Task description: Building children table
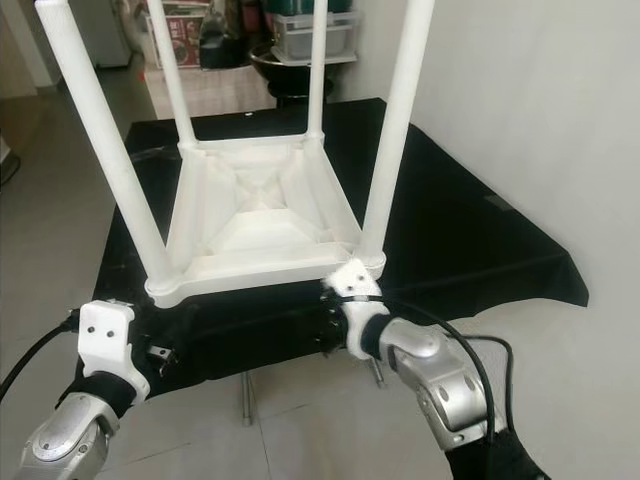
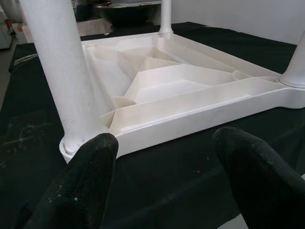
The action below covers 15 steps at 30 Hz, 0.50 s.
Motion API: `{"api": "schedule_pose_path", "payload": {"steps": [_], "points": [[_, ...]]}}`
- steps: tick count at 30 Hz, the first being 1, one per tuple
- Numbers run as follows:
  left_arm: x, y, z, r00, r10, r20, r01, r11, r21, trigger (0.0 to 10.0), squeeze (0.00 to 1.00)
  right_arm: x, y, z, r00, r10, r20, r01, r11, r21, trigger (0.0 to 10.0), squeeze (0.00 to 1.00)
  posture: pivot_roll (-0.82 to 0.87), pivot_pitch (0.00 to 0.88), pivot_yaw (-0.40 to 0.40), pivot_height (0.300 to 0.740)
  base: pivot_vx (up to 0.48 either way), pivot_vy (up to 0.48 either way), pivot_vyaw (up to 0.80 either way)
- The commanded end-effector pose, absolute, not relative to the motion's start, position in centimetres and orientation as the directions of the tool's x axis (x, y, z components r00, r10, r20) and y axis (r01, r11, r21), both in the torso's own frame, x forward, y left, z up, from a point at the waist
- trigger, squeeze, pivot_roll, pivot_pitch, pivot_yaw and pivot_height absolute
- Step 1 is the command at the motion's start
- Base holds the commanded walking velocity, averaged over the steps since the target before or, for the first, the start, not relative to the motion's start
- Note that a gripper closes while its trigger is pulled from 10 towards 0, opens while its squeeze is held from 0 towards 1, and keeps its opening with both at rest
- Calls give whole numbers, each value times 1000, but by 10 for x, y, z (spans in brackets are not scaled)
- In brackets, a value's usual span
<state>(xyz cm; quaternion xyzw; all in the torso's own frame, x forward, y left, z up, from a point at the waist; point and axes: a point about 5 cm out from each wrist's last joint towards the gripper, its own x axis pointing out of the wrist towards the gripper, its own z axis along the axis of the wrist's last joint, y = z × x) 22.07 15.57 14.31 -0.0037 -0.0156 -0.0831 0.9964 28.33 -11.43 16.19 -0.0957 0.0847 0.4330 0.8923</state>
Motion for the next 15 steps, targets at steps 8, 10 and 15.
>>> {"api": "schedule_pose_path", "payload": {"steps": [8,10,15], "points": [[211,158,144,990,-140,8,140,990,27,10000,0,311,-73,170,591,771,-238,-807,563,-179,10000,0,51,30,-11,740,0,0,0],[204,156,143,991,-136,-12,136,991,13,10000,0,319,-63,170,585,769,-258,-810,533,-245,10000,0,59,37,-11,740,0,0,0],[182,147,144,989,-136,-55,136,991,-2,10000,0,337,-45,171,548,773,-319,-823,430,-371,10000,0,90,63,-23,740,0,0,0]]}}
